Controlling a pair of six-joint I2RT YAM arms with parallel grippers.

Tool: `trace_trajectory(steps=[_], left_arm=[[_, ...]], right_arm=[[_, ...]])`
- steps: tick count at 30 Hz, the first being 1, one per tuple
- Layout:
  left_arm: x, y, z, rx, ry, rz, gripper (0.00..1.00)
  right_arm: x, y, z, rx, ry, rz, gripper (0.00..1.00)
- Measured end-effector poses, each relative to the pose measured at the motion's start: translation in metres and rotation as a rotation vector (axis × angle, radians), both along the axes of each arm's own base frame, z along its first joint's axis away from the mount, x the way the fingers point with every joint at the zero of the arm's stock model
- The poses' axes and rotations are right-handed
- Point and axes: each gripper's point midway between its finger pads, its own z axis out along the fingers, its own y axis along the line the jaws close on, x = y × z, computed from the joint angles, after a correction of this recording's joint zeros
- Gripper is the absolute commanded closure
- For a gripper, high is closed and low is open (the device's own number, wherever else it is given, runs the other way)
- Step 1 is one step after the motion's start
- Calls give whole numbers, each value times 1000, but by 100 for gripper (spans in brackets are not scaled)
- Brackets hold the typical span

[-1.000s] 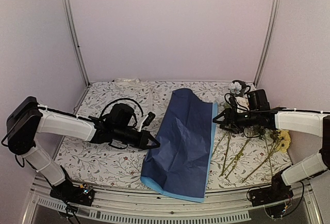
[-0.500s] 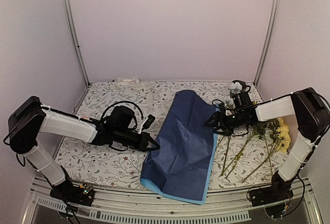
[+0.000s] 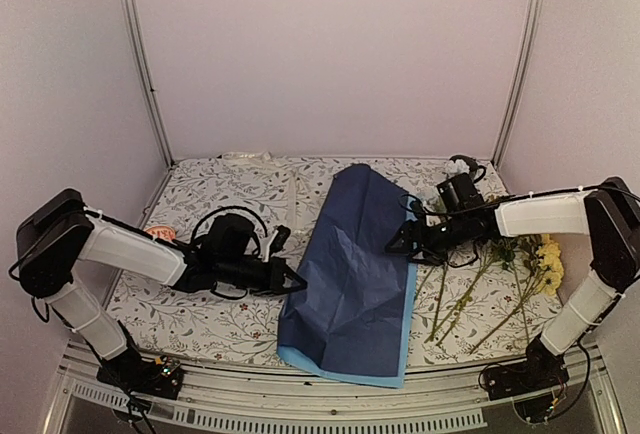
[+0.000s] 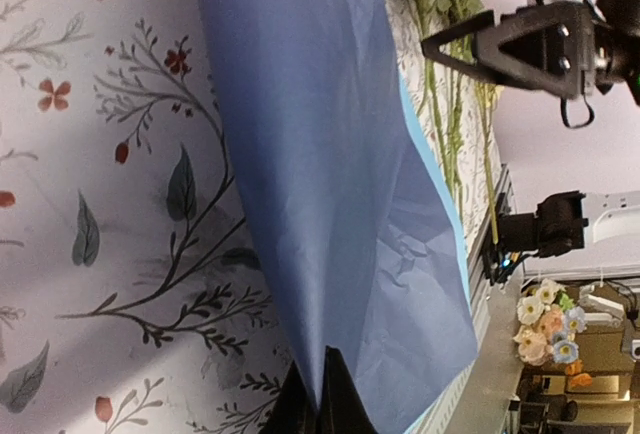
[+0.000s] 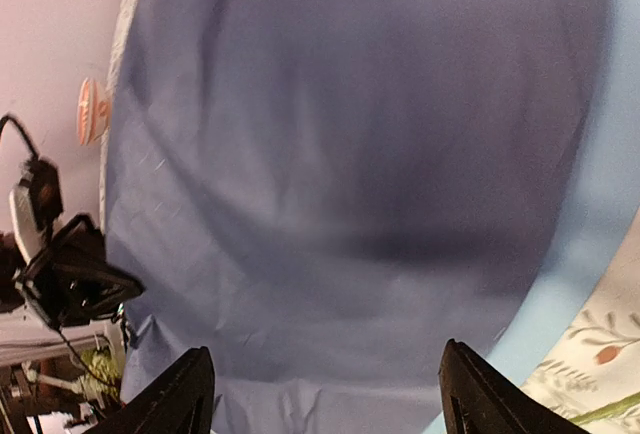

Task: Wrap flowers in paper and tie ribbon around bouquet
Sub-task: Pass from the left arm to the right

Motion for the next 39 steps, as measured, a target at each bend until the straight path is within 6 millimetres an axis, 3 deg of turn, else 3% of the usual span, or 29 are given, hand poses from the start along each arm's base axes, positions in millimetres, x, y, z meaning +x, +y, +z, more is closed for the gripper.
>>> trace_trajectory(steps=[3,6,9,13,15,22,29,39], left_arm=[[10,-3,10,-43,-19,37,100],[17,-3,16,-66,-29,61,100],[22,-2,19,-79,-30,78,100],[22,-2,17,-93,-27,80,100],[20,0,12,-90,-16,84,100],[17,3,8,-88,-6,84,100],[17,2,11,-98,-12,82,100],[15,4,7,-94,-8,82,100]], right_arm=[[-16,15,32,36,-65,56,23],[-39,8,49,87,-76,38,24],[-73,-1,48,126,-32,7,26],[-116,7,30,159,82,32,27],[-128,9,21,151,133,33,26],[-131,7,4,111,210,6,20],[-135,9,-1,111,250,13,35],[-141,7,4,95,256,17,35]])
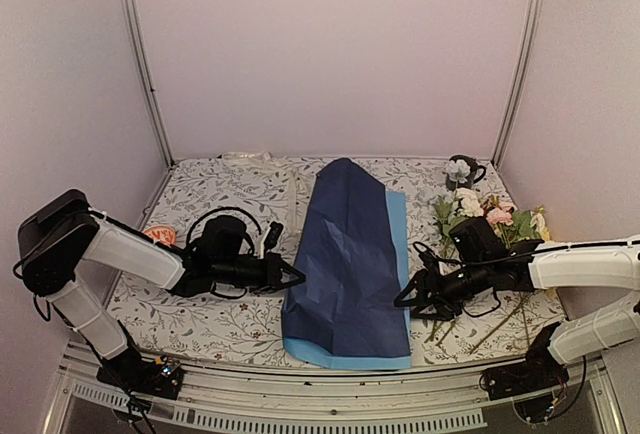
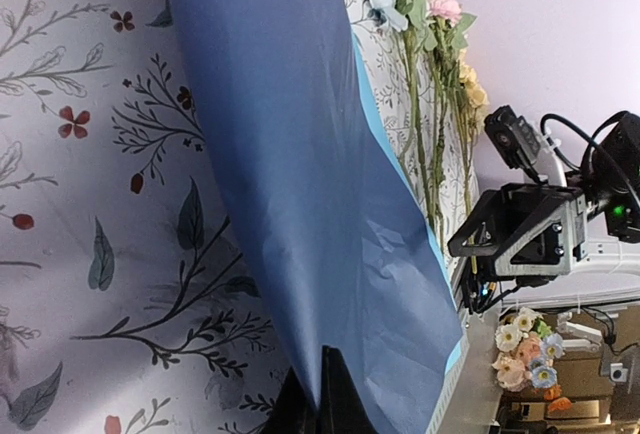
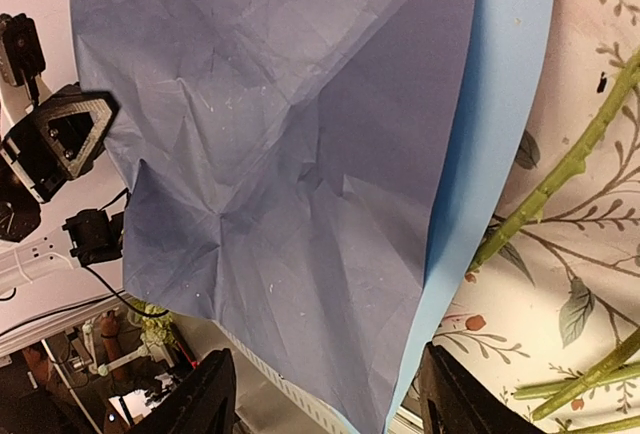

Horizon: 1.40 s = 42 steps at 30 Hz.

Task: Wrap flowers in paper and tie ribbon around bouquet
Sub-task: Pass from the left arm to the right

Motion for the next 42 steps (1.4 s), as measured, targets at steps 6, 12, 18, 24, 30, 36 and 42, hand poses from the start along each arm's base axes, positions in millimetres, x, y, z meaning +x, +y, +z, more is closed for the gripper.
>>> trace_trajectory(steps=[6,12,18,24,30,36,42], left_arm=[[-1,1,-1,1,4,1,100],[-1,1,-3,5,9,1,100],[-1,1,-3,5,11,0,100],[-2,1,-6,8,18,1,100],[-3,1,-10,14,28,0,100],[-3,1,-11,15,33,0,100],[-3,0,-10,11,33,0,100]], right_arm=[[14,6,9,-19,-49,5,31],[17,9,-15,-64,-14,34,31],[33,17,-18,-73,-42,60,29],[36,13,-30,-97,-32,71,26],[36,22,-23,0,-50,98,27],[27,39,-12,161,0,119,29],[35,55,16,293,-19,121,100]])
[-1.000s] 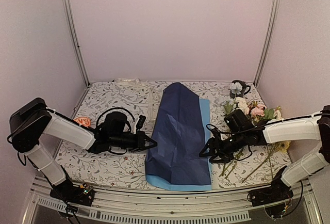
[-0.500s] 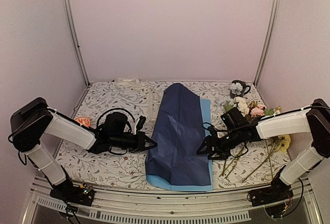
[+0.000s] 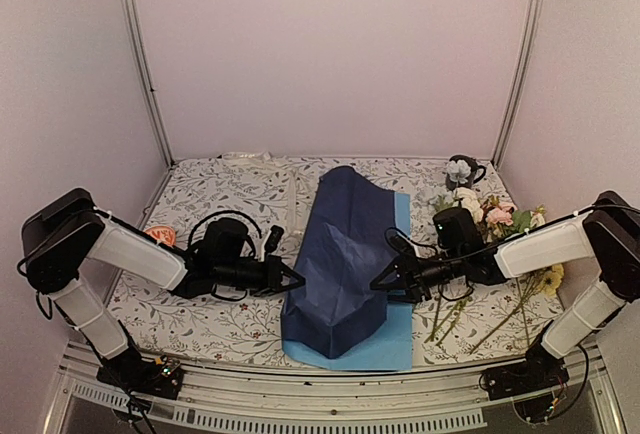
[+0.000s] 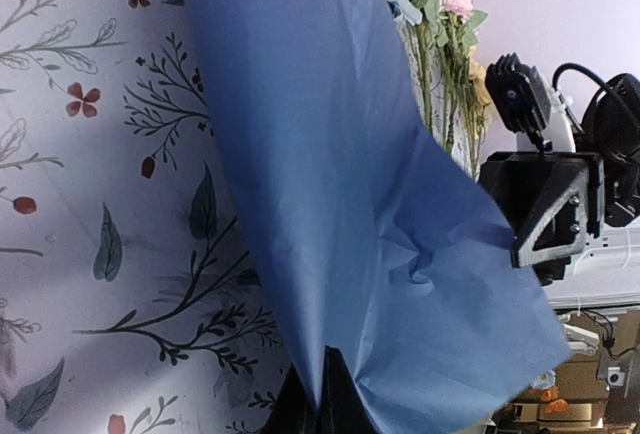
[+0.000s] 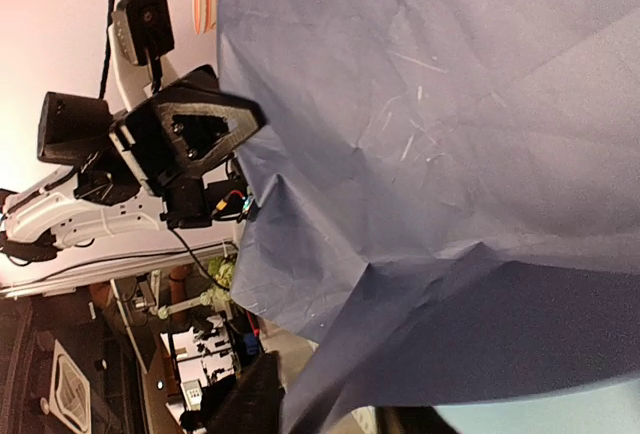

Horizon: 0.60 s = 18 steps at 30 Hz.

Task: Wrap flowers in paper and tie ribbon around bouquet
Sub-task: Pass from the left arm to the right

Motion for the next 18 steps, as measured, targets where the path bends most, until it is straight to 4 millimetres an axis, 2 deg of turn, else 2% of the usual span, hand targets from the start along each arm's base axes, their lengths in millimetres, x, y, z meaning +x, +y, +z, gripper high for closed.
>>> trace_trajectory(steps=[1,4,6,10,13,16,18], left_arm=[[0,0,1,-3,-2,0,97],[-2,-2,3,-13,-15,-24,57],[-3,-4,4,-5,-31,-52,42],[4,-8,20,47,-113,-101,34],[21,-6,54,69,-235,-106,32],[50,9,87,83,-337,-64,32],[73,23,96,121,-374,-18,34]], right_arm=[[1,1,3,10,5,-4,100],[2,3,6,21,14,-12,100],[4,2,6,14,16,-20,100],[13,-4,18,-10,-21,-51,100],[23,-10,42,-14,-99,-82,100],[33,-18,66,-11,-179,-112,100],[41,-29,82,-20,-225,-145,100]])
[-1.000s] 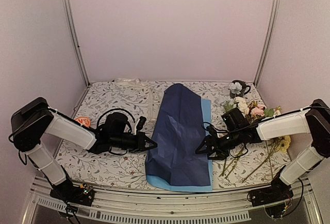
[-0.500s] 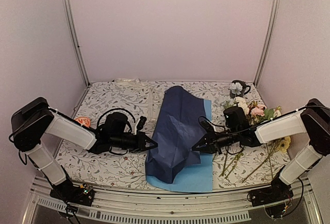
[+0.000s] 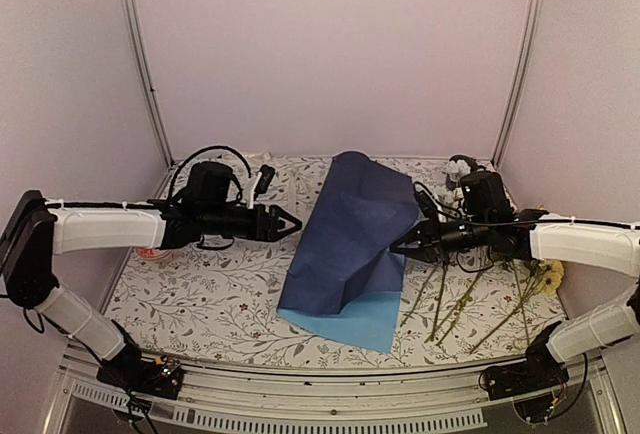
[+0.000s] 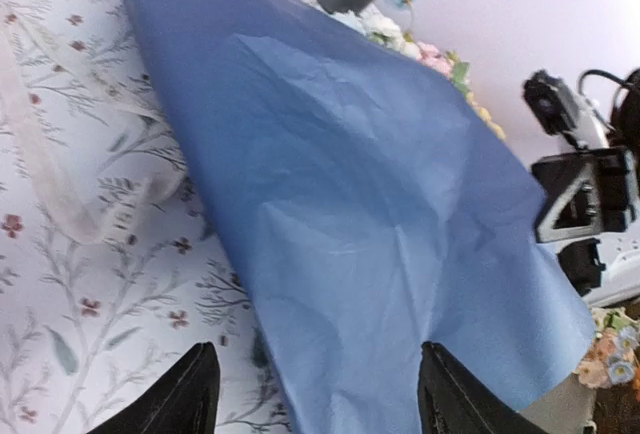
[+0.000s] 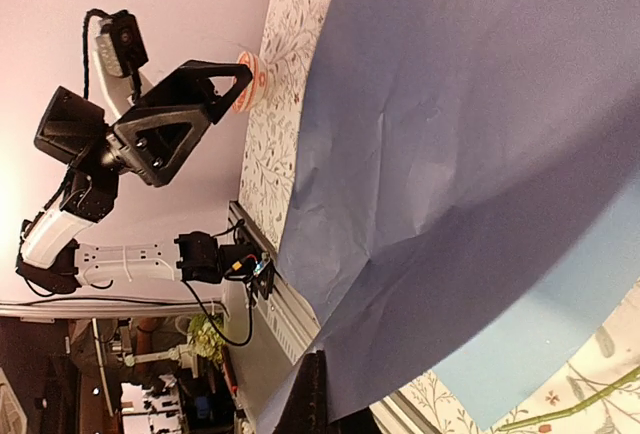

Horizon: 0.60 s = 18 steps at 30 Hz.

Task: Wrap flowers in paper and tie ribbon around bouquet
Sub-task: Pass from the left arm to the right, then pass from the right arm to the left

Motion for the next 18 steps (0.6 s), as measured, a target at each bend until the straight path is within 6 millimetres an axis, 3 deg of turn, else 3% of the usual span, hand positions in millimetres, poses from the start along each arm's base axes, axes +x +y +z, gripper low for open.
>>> trace_trajectory(steps=[4,7,10,14,18], left_arm=[[40,17,-9,114,-24,74,46],[57,14,-29,186,-7,76,66],[75,3,-57,256,27,52,76],[77,-14,-90,320,52,-20,83],[64,-52,-96,339,9,-148,83]], right_arm=[[14,-19,37,-35,-103,-58,100],[22,-33,79,-47,-210,-104,100],[23,-47,120,-56,-313,-146,100],[20,-59,163,-65,-424,-180,100],[21,-66,171,-97,-453,-202,100]])
